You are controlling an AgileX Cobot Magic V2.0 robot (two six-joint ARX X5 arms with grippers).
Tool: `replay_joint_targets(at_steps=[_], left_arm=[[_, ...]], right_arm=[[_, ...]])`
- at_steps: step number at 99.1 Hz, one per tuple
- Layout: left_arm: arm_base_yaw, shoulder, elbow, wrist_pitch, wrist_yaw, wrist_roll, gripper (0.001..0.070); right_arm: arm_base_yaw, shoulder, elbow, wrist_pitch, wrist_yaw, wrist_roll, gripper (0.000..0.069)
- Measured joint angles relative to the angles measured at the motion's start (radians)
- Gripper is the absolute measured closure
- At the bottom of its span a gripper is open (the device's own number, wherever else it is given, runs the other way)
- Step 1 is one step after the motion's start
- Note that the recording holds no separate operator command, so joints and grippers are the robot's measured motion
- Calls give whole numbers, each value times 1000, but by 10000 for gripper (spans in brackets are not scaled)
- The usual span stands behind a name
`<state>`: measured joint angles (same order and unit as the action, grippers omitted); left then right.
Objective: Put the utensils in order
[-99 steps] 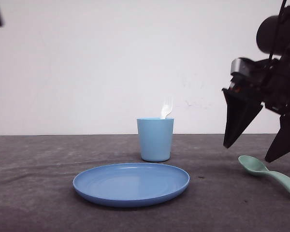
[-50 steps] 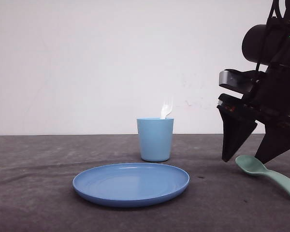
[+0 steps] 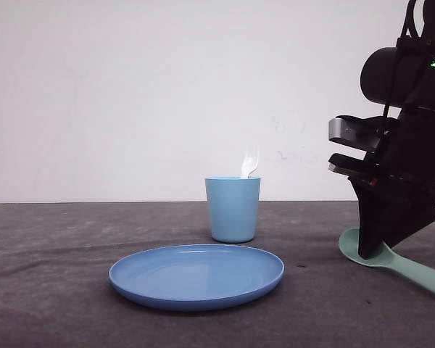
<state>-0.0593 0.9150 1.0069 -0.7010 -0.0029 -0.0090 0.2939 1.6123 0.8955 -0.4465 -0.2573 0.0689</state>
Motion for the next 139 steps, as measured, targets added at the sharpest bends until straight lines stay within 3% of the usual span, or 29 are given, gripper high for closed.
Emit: replay_joint_targets(at_steps=[34,53,70,93,115,139], left_arm=[[0,0,0,1,0,3,436],[0,0,0,1,0,9,436],[0,0,0,2,0,9,436],[0,0,0,2,0,9,436],[0,0,0,2,0,9,436],[0,0,0,2,0,9,436]], right_arm=[[11,-40,5,72,-4,4,659],[45,-124,101,159,-14,10,659],[76,-143,181,347,-81,14,659],[138,-134,181,664,-79,3,659],[193,-64,181,899,-79,-97,659],[216,66,181,1033,-29,-204,659]])
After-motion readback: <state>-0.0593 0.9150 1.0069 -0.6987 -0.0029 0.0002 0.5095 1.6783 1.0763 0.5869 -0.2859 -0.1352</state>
